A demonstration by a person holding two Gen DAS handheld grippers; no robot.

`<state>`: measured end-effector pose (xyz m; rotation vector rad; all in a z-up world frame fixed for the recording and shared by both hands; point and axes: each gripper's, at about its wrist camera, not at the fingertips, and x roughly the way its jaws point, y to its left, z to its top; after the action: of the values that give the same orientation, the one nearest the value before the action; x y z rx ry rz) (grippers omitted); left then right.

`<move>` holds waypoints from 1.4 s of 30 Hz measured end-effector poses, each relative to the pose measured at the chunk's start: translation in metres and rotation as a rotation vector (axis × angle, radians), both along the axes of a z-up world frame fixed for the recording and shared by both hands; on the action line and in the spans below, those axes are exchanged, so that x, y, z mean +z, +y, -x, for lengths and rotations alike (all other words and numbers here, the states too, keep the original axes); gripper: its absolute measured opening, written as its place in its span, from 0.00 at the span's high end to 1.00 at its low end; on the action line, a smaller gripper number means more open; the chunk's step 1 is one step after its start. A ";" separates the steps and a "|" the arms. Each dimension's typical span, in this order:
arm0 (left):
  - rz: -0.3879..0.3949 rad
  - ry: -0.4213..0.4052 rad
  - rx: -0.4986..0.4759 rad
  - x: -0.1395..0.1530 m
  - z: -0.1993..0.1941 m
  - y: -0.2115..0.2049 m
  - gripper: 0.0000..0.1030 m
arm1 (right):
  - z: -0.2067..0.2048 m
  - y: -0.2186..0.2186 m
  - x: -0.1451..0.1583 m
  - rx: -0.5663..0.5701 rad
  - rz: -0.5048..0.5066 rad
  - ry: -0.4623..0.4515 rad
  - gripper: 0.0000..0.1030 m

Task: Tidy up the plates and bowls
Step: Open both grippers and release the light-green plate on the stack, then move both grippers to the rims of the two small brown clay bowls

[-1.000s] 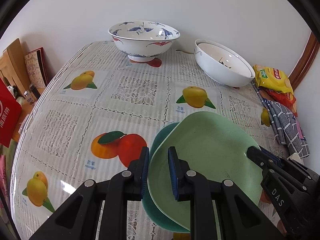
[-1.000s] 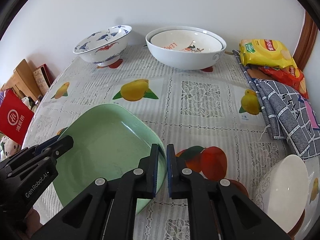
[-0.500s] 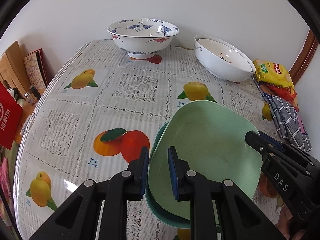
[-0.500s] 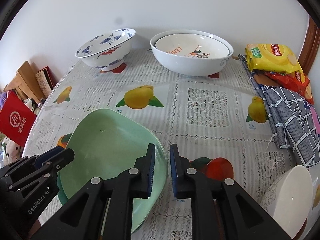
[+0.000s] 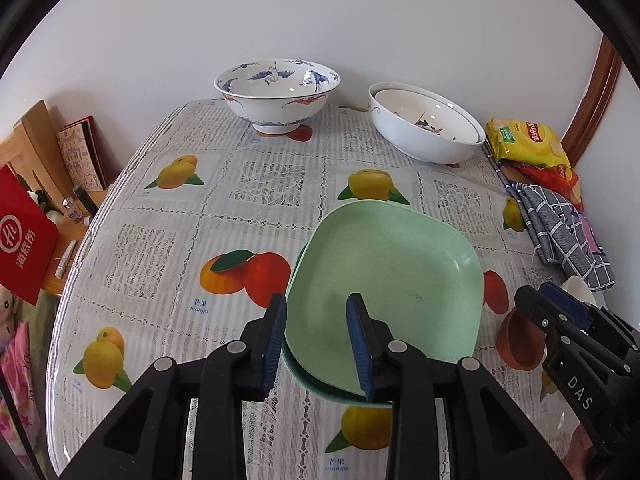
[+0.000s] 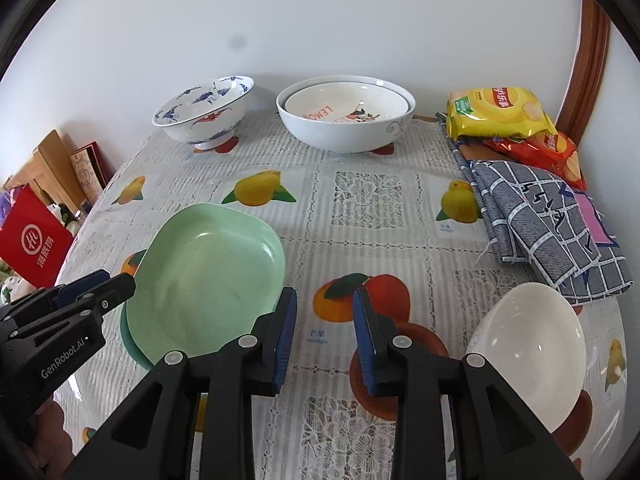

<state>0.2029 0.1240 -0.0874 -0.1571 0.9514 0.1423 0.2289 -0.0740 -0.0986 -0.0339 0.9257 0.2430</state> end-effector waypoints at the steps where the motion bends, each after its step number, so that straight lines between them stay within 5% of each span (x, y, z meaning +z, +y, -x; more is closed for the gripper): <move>1: 0.000 -0.005 -0.004 0.003 0.003 -0.003 0.71 | 0.004 -0.004 0.002 -0.007 0.002 -0.008 0.69; 8: 0.001 -0.036 -0.025 0.017 0.017 -0.020 0.71 | 0.032 -0.037 0.014 -0.058 -0.014 -0.044 0.55; 19: 0.012 -0.037 -0.078 0.017 0.014 -0.055 0.71 | 0.058 -0.078 0.014 -0.120 0.005 -0.062 0.55; 37: 0.040 0.037 -0.197 -0.012 0.002 -0.151 0.71 | 0.101 -0.223 0.000 -0.403 0.009 -0.043 0.55; 42: 0.031 0.060 -0.199 -0.023 0.001 -0.160 0.61 | 0.100 -0.235 -0.016 -0.415 0.026 -0.007 0.55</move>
<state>0.2017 -0.0357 -0.1103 -0.0862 1.0238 -0.0514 0.1287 -0.3093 -0.1145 0.1324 0.9078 -0.1538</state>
